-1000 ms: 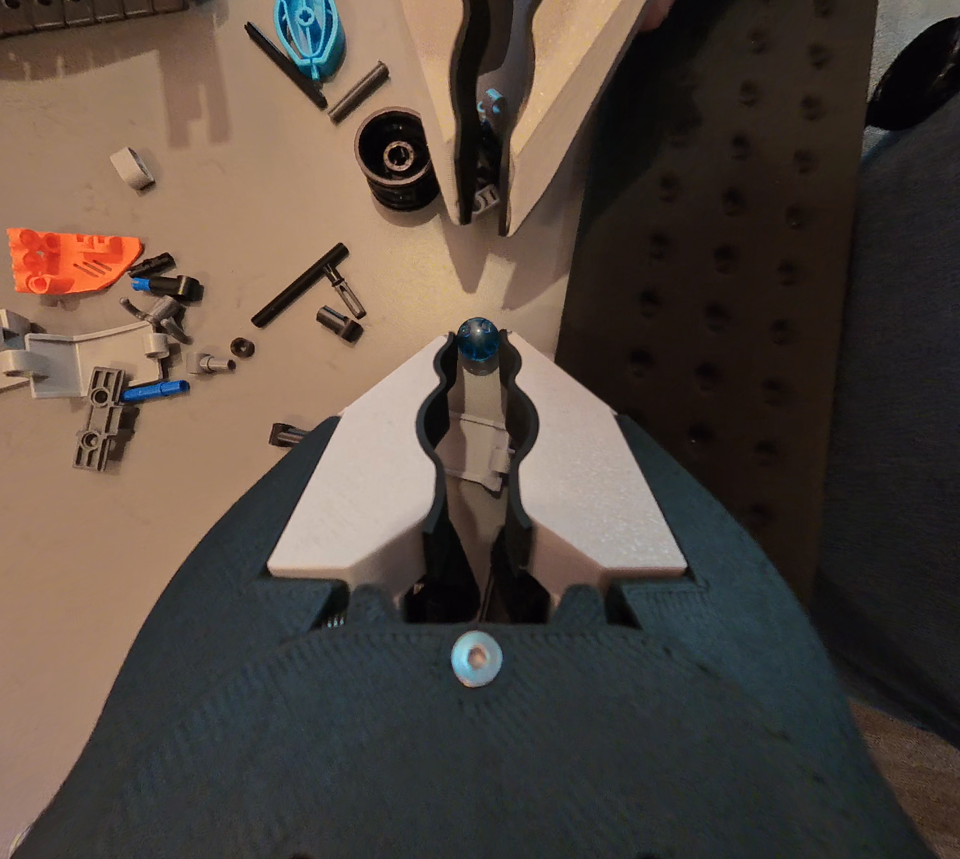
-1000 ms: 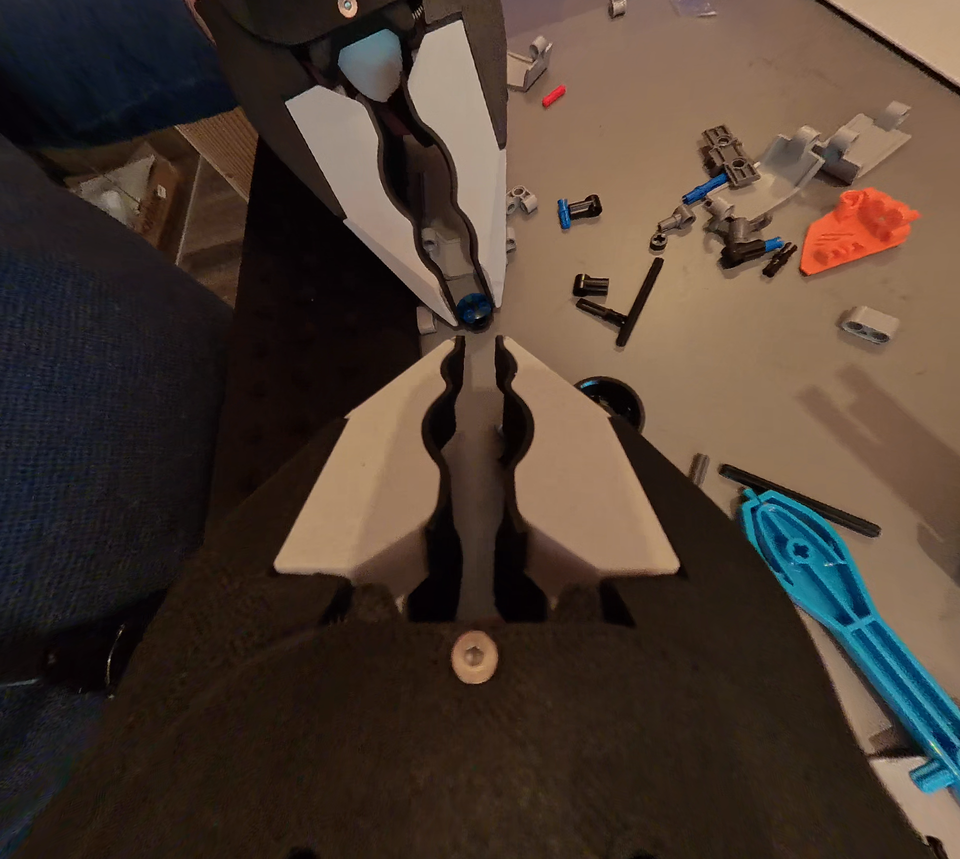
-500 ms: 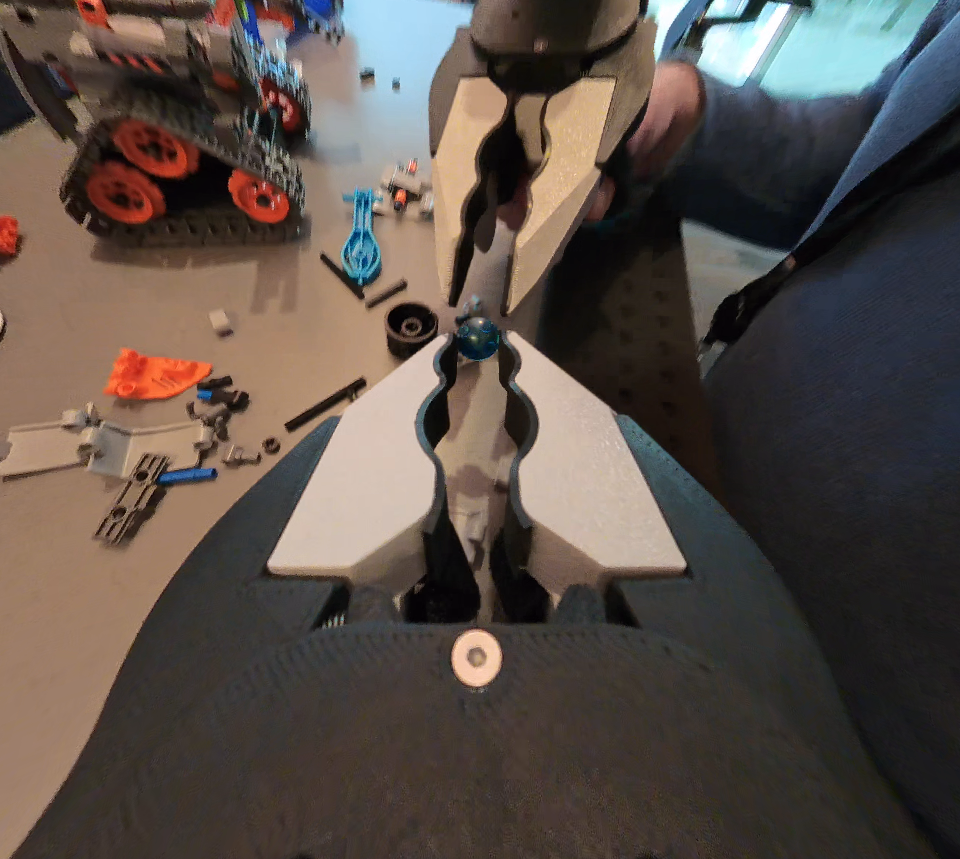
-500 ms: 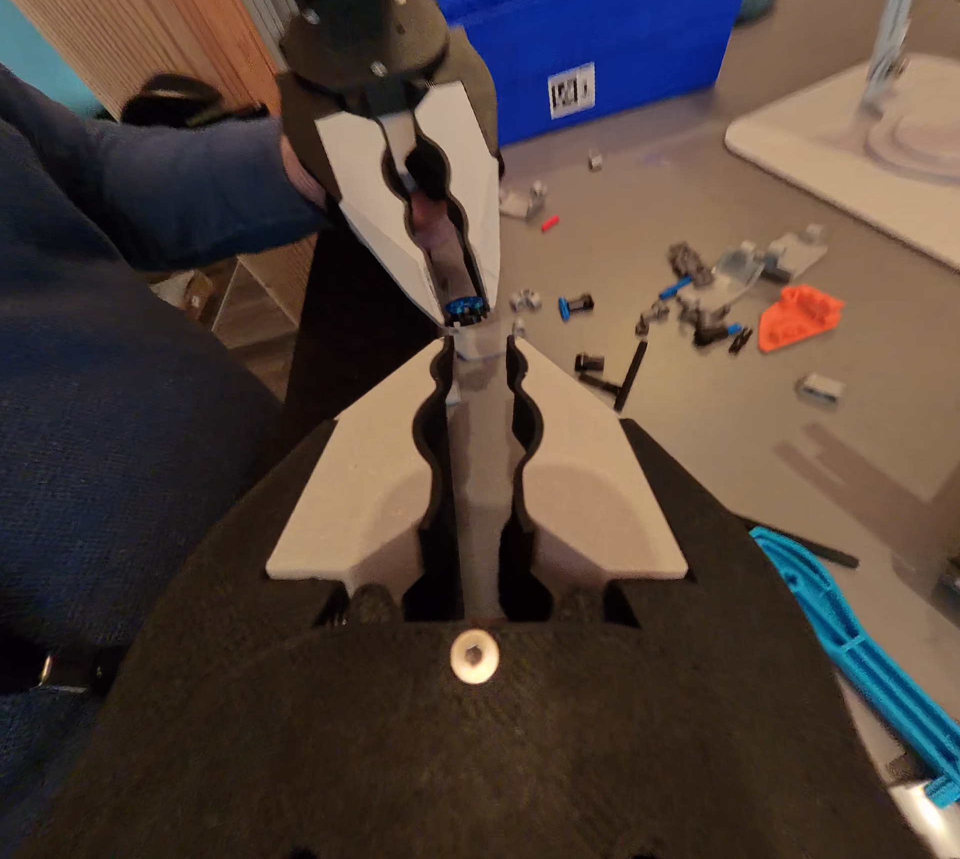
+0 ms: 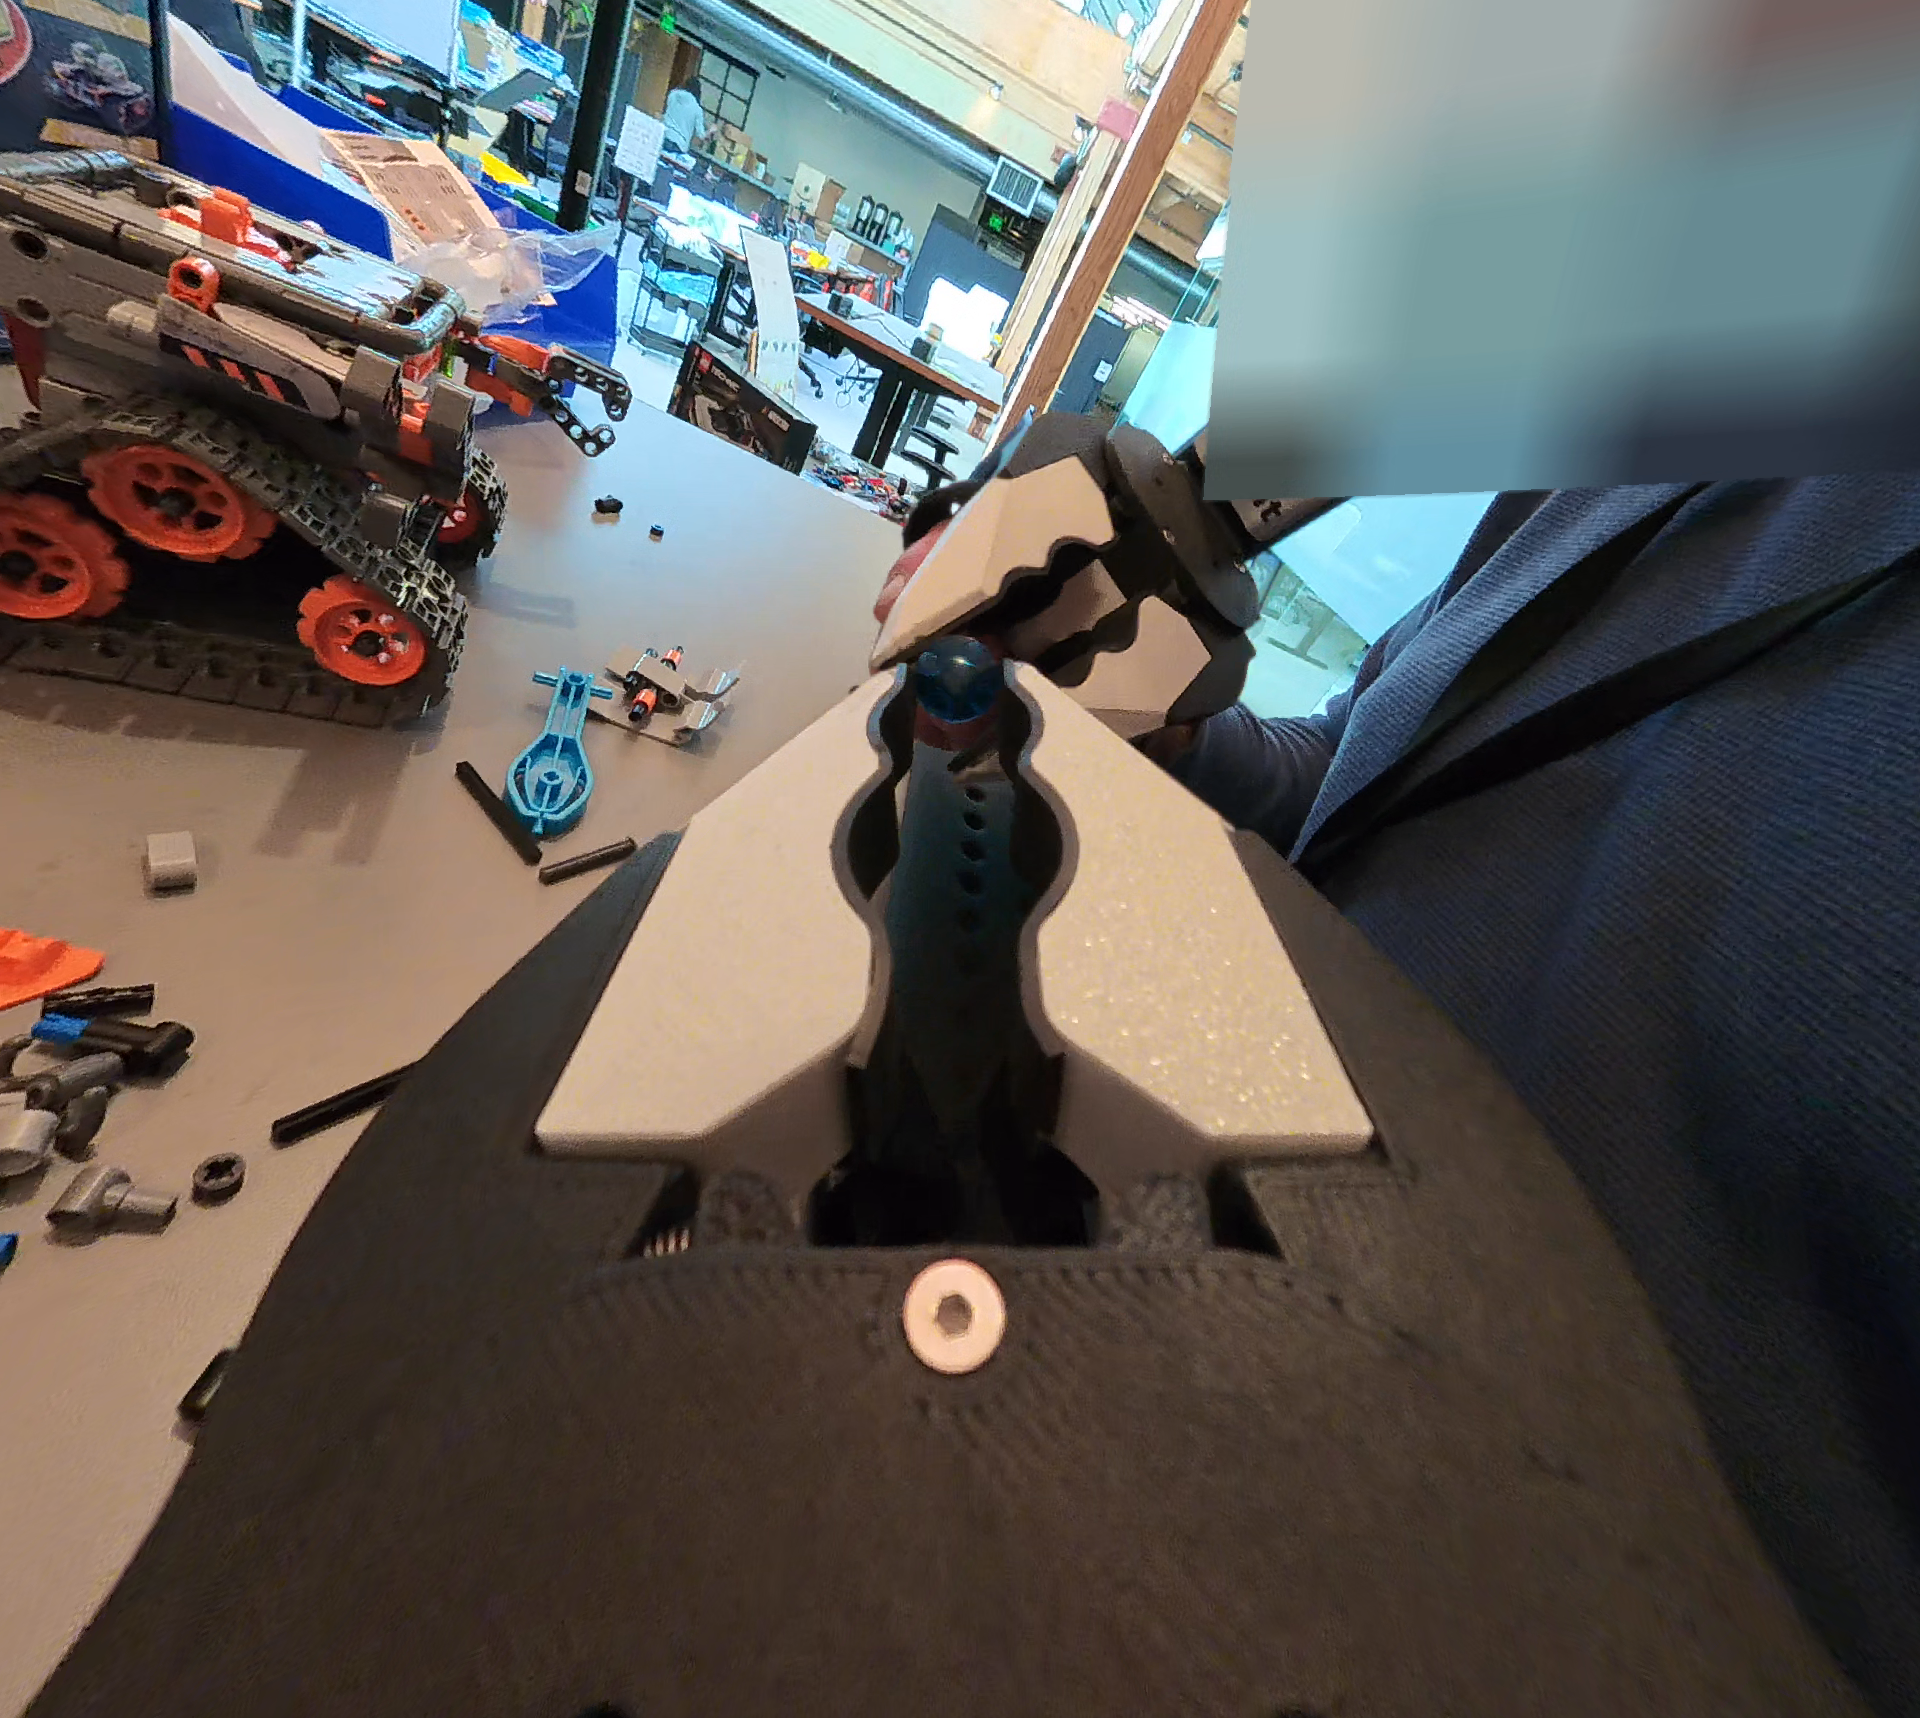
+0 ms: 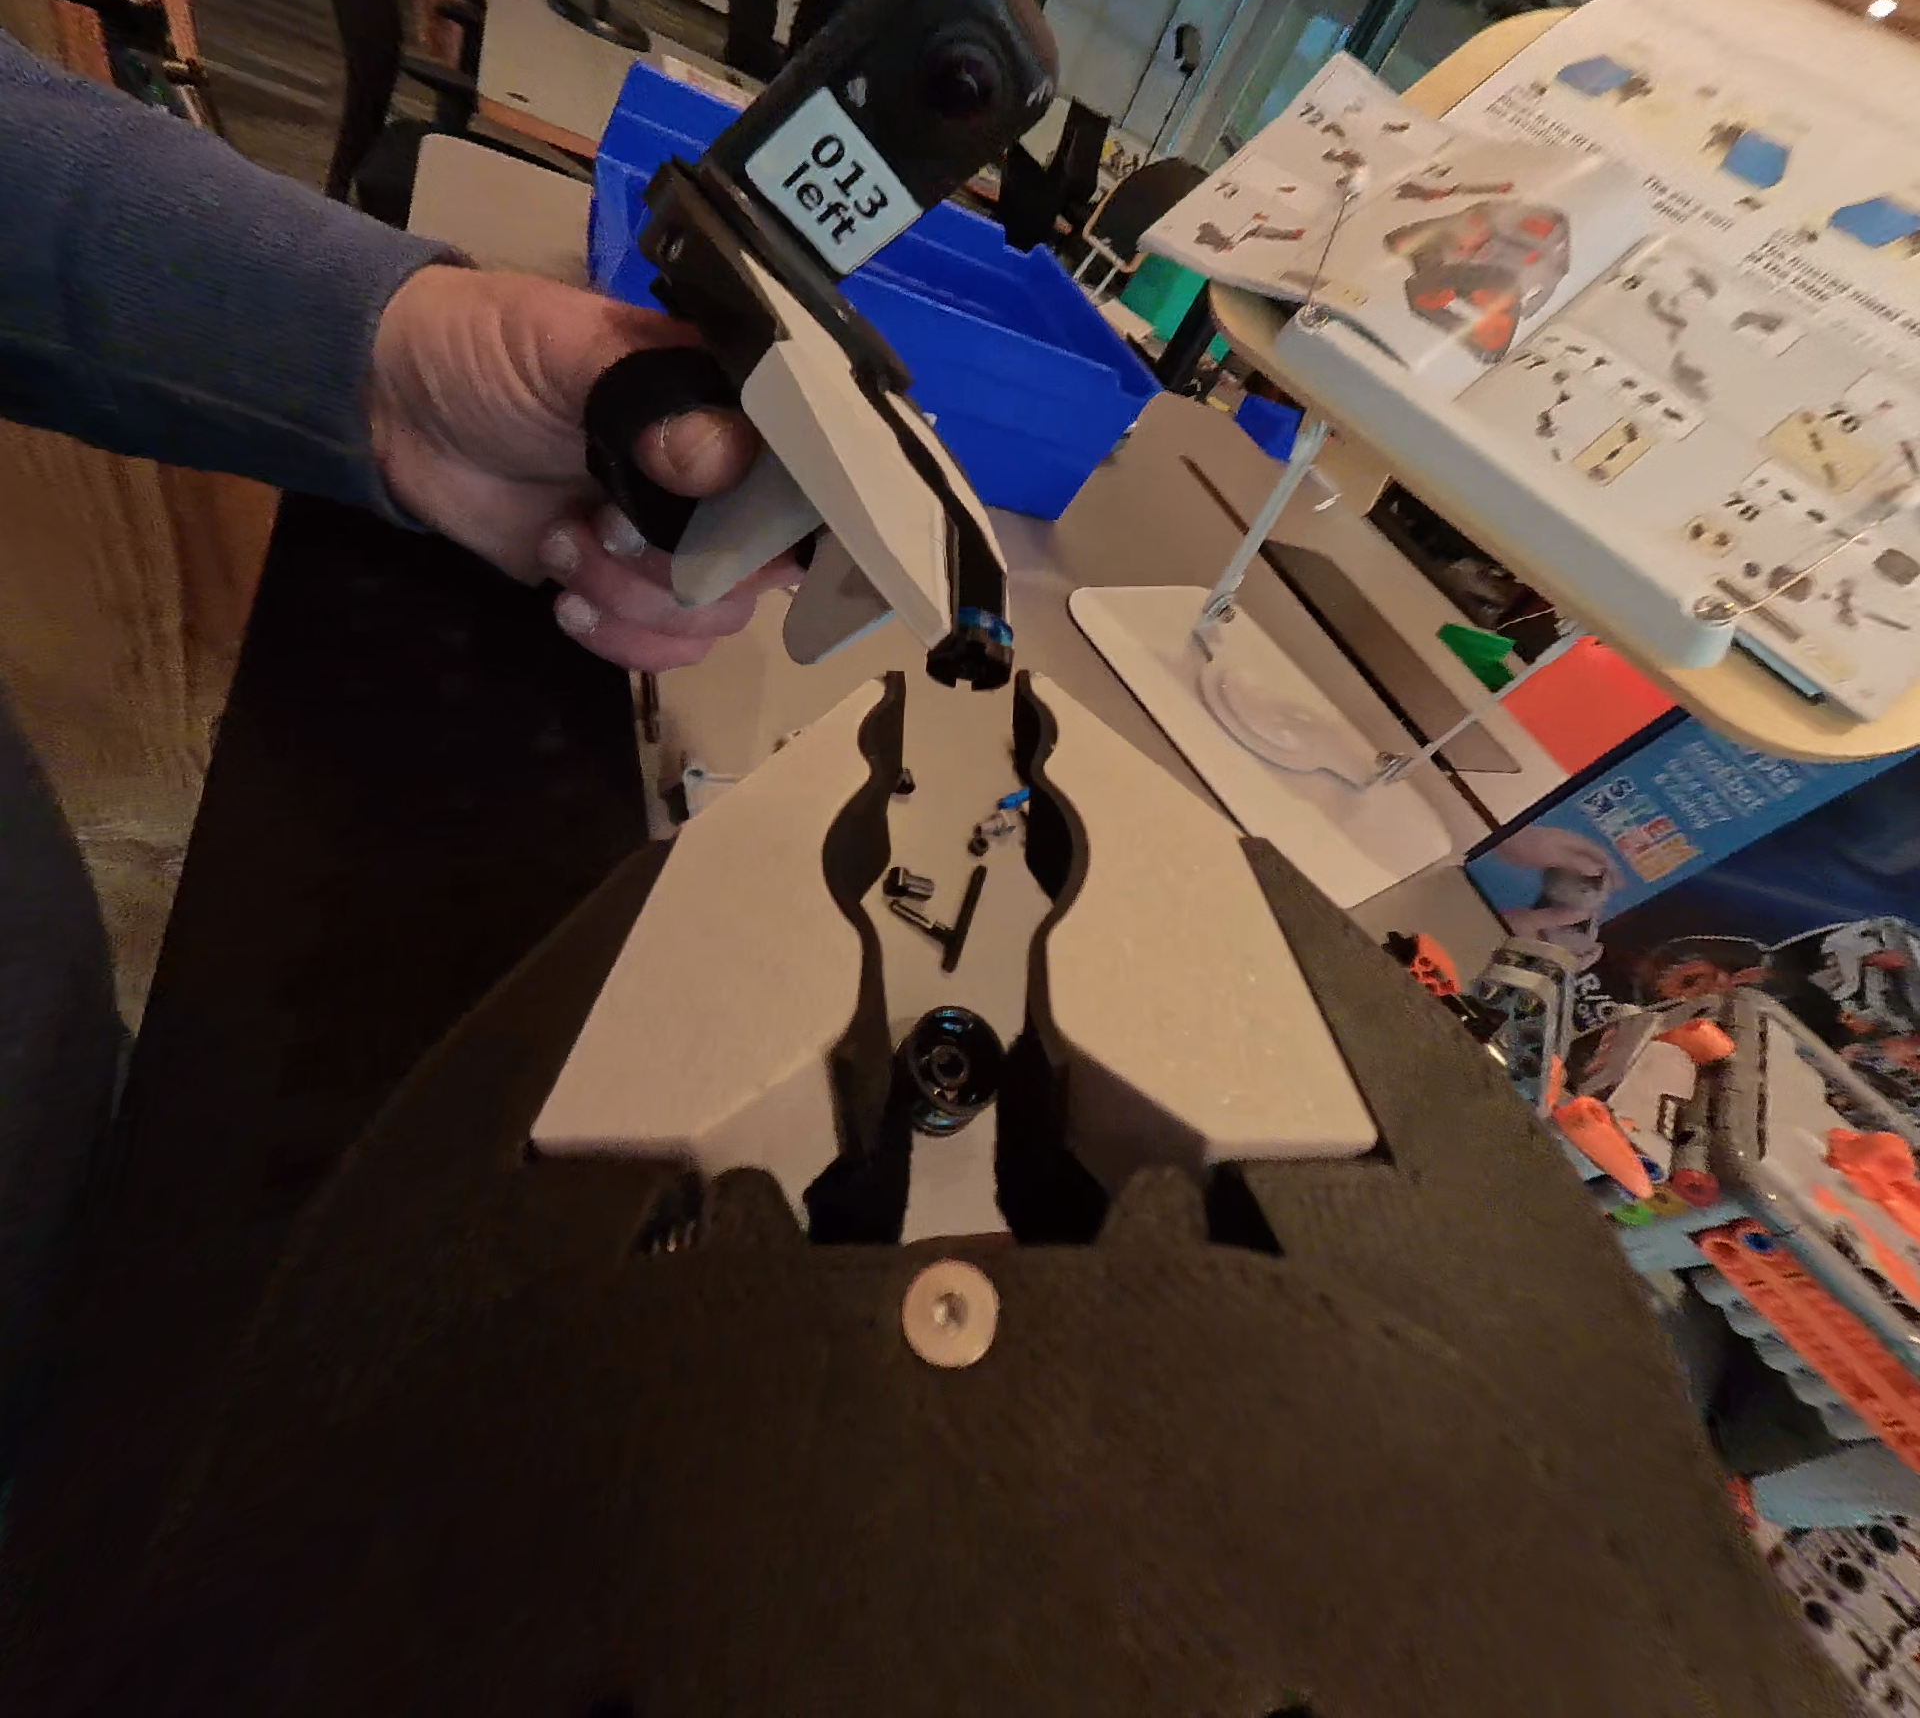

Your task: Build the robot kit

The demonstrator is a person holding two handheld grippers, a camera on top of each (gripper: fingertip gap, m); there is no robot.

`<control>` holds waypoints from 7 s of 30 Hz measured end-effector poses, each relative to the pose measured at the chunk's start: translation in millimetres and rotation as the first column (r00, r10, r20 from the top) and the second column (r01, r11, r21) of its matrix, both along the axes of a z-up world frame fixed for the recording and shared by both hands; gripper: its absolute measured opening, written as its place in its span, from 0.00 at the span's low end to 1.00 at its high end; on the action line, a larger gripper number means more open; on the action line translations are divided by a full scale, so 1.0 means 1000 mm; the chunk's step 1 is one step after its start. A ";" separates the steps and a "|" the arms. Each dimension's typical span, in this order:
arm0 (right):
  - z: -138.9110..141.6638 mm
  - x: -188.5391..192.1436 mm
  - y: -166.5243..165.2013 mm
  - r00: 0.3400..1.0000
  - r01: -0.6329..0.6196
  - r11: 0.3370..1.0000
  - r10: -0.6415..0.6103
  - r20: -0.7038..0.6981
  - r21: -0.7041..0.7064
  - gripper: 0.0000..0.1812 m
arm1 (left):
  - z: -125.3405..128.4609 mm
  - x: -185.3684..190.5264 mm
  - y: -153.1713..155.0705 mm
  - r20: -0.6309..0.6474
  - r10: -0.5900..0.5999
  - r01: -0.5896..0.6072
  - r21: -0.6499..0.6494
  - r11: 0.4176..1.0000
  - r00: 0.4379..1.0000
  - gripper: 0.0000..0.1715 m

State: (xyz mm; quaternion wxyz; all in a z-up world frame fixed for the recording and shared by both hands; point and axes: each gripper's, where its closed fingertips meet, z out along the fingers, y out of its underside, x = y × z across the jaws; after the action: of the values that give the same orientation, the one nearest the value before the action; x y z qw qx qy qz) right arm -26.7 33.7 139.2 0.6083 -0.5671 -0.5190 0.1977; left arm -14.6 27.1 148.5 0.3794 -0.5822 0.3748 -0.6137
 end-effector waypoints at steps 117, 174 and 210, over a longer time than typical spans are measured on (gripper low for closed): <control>-0.128 -0.006 -0.004 0.798 -0.109 0.798 0.425 0.426 -0.593 0.04 | -0.134 -0.023 0.000 -0.808 0.137 0.224 0.315 0.922 0.573 0.06; -0.129 -0.002 -0.008 0.773 -0.082 0.797 0.429 0.467 -0.598 0.05 | -0.138 -0.015 -0.002 -0.791 0.028 0.300 0.264 0.917 0.611 0.06; -0.076 0.057 0.020 0.937 -0.113 0.837 0.270 0.224 -0.535 0.01 | -0.113 0.010 0.023 -0.736 0.194 0.087 0.325 0.942 0.649 0.08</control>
State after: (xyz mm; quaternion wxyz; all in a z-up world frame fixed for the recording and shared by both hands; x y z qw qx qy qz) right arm 30.7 53.7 63.4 0.3289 -0.6758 -0.5854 0.3040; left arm -4.7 49.8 35.2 0.2981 -0.7234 0.5787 -0.2300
